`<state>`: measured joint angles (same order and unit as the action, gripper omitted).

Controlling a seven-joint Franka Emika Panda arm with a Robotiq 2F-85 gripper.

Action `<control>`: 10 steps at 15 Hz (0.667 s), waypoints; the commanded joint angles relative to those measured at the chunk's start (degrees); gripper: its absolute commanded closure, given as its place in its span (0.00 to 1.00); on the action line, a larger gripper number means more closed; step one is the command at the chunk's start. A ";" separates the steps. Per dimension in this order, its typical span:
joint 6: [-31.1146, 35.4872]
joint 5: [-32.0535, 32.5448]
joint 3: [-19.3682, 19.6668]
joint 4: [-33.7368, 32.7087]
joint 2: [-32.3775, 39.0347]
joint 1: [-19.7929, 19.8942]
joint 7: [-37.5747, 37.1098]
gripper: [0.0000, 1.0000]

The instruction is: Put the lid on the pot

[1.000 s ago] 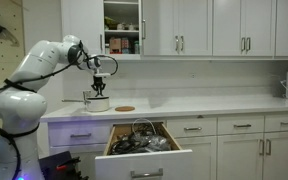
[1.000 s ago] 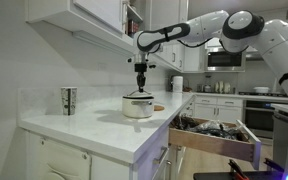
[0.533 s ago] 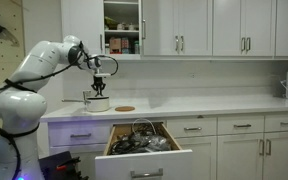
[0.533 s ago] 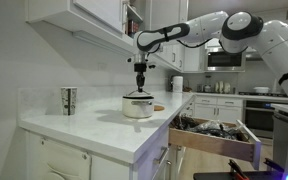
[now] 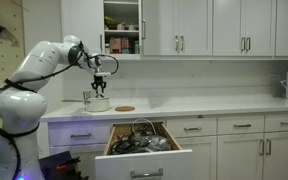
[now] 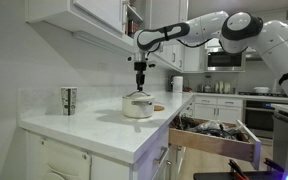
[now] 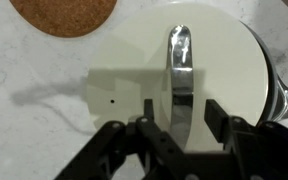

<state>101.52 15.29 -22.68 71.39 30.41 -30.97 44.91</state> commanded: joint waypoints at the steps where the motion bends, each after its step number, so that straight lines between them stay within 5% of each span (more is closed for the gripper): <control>1: -1.53 -0.95 0.49 -2.12 -0.02 -0.24 1.03 0.13; 3: -1.05 -0.65 -0.21 -1.54 -0.33 0.44 0.81 0.01; 10: 0.02 -0.32 0.58 -0.88 -0.93 2.34 -0.36 0.00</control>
<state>101.53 15.32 -22.65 70.40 30.40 -29.75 44.85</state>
